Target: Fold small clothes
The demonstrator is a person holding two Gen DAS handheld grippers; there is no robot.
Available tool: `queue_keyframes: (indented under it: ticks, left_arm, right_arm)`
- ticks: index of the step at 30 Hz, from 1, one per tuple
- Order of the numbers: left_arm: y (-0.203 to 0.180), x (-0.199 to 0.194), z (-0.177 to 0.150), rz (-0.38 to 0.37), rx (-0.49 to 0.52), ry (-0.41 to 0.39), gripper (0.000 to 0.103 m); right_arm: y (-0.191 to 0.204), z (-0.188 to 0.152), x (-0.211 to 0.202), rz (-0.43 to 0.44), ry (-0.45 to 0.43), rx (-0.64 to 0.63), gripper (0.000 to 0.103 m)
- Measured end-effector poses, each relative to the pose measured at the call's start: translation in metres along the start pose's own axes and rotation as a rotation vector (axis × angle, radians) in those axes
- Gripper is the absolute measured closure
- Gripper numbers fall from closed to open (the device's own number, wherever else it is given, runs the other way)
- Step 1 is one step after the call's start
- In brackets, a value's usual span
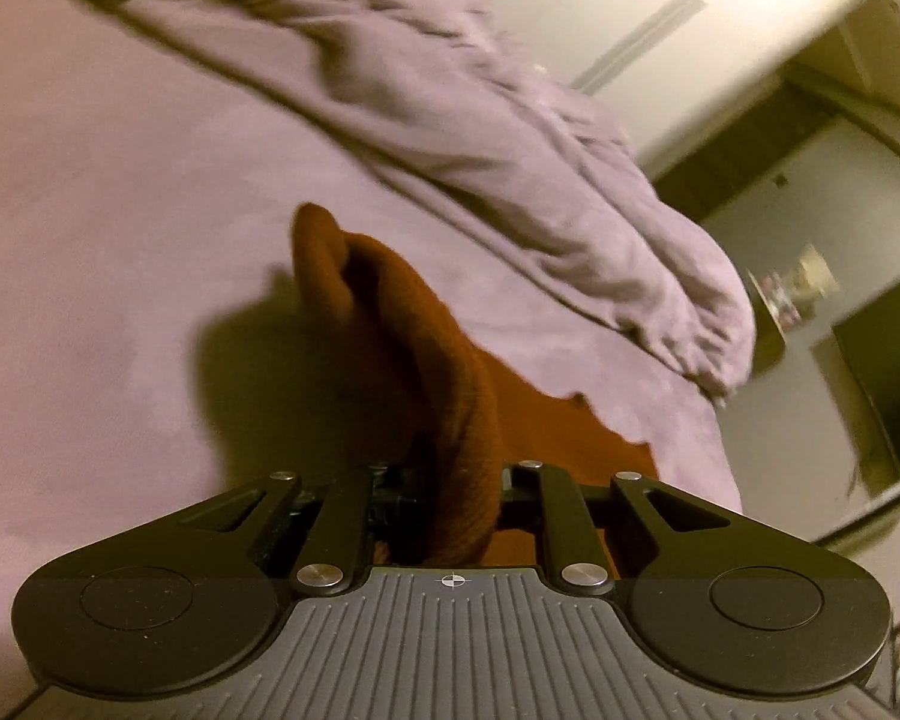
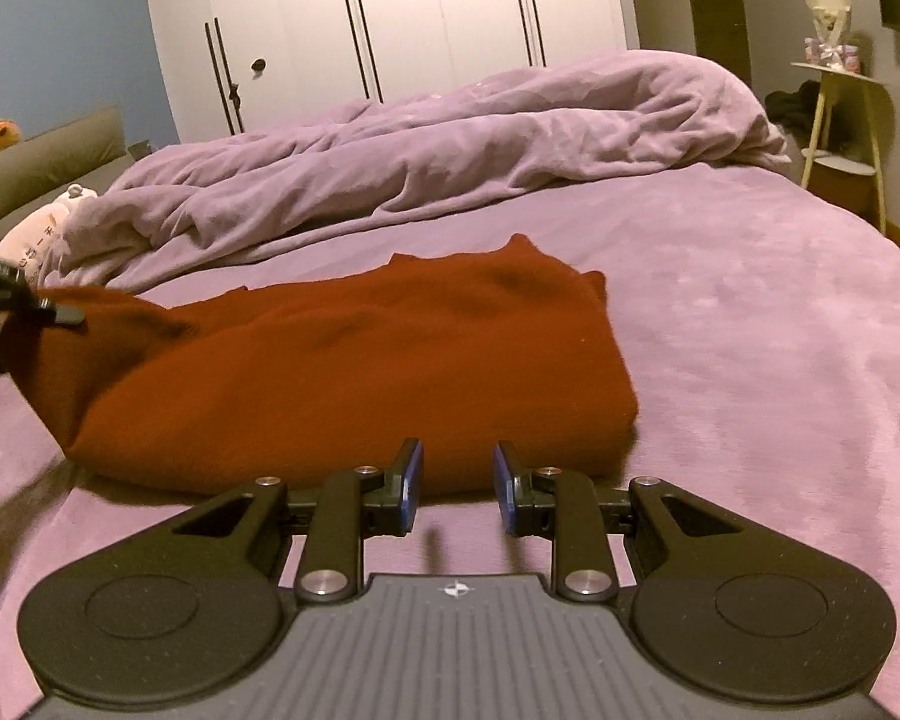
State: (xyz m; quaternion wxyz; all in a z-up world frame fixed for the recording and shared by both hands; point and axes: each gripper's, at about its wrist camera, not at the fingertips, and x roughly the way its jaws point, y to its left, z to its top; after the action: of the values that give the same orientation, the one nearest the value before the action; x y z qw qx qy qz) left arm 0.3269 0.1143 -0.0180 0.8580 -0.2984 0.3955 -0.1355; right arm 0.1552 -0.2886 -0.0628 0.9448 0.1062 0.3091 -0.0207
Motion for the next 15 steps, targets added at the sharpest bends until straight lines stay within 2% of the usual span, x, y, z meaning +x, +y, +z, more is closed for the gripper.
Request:
queue_keyframes:
  ticks: [3,6,8,11,12,15]
  left_arm:
    - [-0.045,0.011,-0.008,-0.031,0.102,0.007,0.085]
    - [-0.087,0.032,-0.029,-0.046,0.195,0.03,0.085]
    - [-0.107,0.052,-0.049,-0.025,0.244,0.07,0.084]
    - [-0.124,0.085,-0.085,0.033,0.322,0.146,0.078]
    - [-0.127,0.091,-0.095,0.037,0.355,0.154,0.074]
    - [-0.126,0.092,-0.108,0.002,0.38,0.165,0.047]
  right_arm:
    - [-0.007,0.0,-0.004,-0.02,-0.01,0.011,0.078]
    - [-0.013,-0.001,-0.006,-0.034,-0.013,0.035,0.077]
    - [-0.014,-0.002,-0.006,-0.04,-0.01,0.041,0.077]
    - [-0.016,-0.003,-0.006,-0.041,-0.005,0.034,0.077]
    - [-0.016,-0.003,-0.006,-0.042,-0.005,0.031,0.077]
    - [-0.019,-0.002,-0.007,-0.047,-0.001,0.026,0.076]
